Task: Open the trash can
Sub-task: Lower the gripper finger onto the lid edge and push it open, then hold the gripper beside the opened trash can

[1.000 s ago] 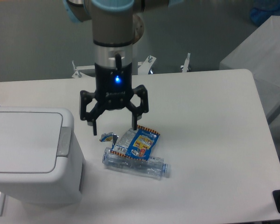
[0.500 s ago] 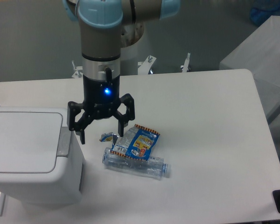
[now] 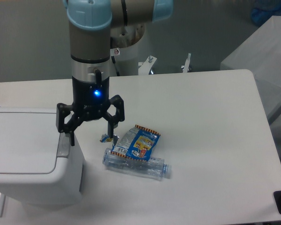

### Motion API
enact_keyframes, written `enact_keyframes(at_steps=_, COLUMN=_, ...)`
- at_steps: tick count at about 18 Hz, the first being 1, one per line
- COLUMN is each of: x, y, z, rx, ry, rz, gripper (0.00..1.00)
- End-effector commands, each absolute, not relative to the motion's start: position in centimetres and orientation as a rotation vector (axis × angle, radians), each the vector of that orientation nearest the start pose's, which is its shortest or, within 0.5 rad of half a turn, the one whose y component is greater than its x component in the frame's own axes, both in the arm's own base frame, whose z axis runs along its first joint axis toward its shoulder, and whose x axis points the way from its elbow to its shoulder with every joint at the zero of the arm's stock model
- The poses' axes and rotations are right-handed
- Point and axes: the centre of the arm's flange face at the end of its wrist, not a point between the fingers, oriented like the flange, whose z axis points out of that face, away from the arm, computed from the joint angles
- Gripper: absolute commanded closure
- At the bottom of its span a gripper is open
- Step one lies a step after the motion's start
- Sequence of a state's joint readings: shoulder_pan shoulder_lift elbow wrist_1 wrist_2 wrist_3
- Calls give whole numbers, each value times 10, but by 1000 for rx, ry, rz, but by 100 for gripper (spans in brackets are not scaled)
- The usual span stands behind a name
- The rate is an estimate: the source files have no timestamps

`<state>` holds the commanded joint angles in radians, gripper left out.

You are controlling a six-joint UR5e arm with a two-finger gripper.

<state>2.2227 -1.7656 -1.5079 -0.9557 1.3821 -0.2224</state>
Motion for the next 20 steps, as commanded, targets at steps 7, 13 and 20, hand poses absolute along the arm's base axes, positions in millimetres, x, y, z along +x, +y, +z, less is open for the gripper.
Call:
enact_keyframes(at_steps=7, x=-246, y=574, z=482, rx=-2418, ry=-1060, rz=-107, gripper=0)
enact_keyframes(at_steps=13, x=-245, y=574, z=477, rx=-2425, ry=-1062, rz=-108, gripper=0)
enact_keyframes(at_steps=20, x=-245, y=574, z=473, rx=-2433, ry=-1064, rz=-110, gripper=0)
